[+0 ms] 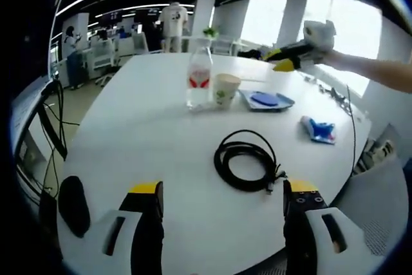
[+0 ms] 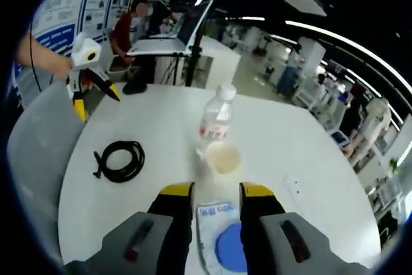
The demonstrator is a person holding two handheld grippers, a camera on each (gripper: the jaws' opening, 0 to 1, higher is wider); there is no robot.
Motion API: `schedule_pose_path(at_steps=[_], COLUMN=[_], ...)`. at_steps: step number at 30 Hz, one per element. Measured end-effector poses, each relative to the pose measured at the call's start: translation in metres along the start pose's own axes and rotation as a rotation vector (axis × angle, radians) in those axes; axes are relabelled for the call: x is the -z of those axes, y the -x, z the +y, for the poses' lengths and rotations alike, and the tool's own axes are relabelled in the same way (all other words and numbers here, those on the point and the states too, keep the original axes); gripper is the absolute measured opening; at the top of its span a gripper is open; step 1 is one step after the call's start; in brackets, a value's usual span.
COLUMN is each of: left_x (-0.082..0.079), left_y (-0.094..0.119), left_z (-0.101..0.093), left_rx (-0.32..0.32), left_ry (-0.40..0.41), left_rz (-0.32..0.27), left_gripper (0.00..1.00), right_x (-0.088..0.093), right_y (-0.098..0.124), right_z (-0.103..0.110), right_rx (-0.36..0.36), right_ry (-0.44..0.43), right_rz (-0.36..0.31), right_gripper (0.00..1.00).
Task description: Arrange the tabletop items into an orderly group along one side of the table until the central work area is clear of visible clutter.
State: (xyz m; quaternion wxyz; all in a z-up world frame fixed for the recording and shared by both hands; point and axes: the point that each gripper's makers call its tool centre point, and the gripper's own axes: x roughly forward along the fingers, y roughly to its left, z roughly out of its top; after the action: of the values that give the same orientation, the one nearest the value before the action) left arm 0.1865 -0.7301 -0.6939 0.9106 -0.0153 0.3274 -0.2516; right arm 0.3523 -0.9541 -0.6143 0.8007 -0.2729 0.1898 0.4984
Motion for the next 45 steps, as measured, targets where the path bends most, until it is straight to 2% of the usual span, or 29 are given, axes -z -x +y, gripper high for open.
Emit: schedule_pose_path(at_steps=[4,8,10,11,13,15,18,26,32,36,38,40,45], left_x=[0.0,-0.006,-0.009,-0.01,-0.011,-0.012,-0.01,-0.008,-0.019,-0.027,-0.032,-0.035,-0.036], left_y=[-0.001,0.001,0.002,0.002,0.003,0.005,0.007,0.009,0.004,-0.003,-0.008,-0.013,-0.023], left_z=[-0.004,-0.006,-0.006,-0.007,-0.008,-0.011,-0.015,-0.02,-0.019,-0.021,-0.028,-0.034,-0.037], left_rx=[0.015,0.014,0.011,0.009,0.008,0.01,0.014,0.016,0.019,0.028,0.046,0.067,0.101], left_ry=[-0.009,-0.023,-0.022,-0.024,-0.027,-0.03,-0.032,-0.028,-0.038,-0.036,-0.028,-0.052,-0.094], left_rz=[0.011,0.003,-0.005,-0.007,-0.008,-0.01,-0.009,-0.004,-0.016,-0.029,-0.04,-0.033,-0.01], left_gripper=[0.75,0.75,0.75,0.75,0.75,0.75,0.75,0.75,0.75,0.75,0.75,0.75,0.75], right_x=[0.007,0.016,0.009,0.011,0.018,0.02,0.024,0.041,0.064,0.088,0.096,0.103,0.111], right_y=[0.017,0.033,0.041,0.047,0.058,0.067,0.079,0.12,0.151,0.164,0.172,0.181,0.197], right_z=[0.008,0.017,0.02,0.019,0.014,0.017,0.019,0.015,0.021,0.035,0.04,0.043,0.044], right_rx=[0.022,0.046,0.072,0.094,0.152,0.168,0.184,0.286,0.367,0.395,0.419,0.444,0.489], right_ry=[-0.008,-0.049,-0.174,-0.242,-0.263,-0.287,-0.303,-0.391,-0.464,-0.509,-0.529,-0.57,-0.604], right_rz=[-0.003,-0.014,-0.116,-0.145,-0.154,-0.172,-0.183,-0.218,-0.217,-0.188,-0.182,-0.191,-0.192], right_gripper=[0.28,0.3,0.31,0.31,0.32,0.34,0.36,0.41,0.45,0.45,0.45,0.45,0.45])
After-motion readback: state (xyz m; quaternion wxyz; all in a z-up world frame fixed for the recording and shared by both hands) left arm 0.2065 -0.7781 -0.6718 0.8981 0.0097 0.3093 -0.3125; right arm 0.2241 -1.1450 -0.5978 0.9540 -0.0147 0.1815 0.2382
